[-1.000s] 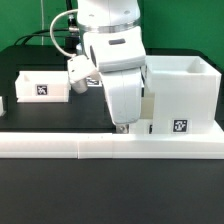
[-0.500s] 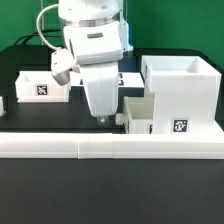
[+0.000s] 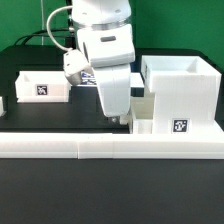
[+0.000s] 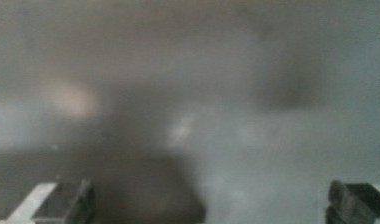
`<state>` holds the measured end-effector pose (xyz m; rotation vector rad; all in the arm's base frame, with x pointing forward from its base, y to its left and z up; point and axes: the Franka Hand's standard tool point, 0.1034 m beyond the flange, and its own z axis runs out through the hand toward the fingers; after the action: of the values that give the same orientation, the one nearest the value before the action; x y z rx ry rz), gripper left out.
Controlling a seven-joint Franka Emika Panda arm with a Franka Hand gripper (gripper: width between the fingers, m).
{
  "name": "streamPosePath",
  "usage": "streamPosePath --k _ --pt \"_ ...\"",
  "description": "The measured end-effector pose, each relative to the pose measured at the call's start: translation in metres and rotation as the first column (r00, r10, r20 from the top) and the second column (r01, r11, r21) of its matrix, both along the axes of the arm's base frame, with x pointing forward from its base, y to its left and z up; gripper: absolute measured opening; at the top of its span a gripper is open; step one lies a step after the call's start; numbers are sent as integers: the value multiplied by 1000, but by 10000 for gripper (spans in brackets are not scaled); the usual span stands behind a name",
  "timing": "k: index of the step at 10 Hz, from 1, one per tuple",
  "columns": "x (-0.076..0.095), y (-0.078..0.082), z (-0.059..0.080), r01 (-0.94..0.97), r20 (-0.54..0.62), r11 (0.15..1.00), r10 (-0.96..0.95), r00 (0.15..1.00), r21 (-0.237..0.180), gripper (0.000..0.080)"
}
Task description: Assemble drawer
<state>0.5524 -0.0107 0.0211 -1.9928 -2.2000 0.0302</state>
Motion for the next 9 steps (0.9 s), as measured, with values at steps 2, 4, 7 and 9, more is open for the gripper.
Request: streamPosePath --k 2,4,7,9 --pt "2 8 1 11 0 1000 -11 1000 -2 649" --pt "4 18 3 27 -2 1000 -27 1000 -2 649" --pt "7 17 5 22 -22 1000 -22 1000 -3 649" --pt "8 -11 2 -69 -13 998 69 998 11 649"
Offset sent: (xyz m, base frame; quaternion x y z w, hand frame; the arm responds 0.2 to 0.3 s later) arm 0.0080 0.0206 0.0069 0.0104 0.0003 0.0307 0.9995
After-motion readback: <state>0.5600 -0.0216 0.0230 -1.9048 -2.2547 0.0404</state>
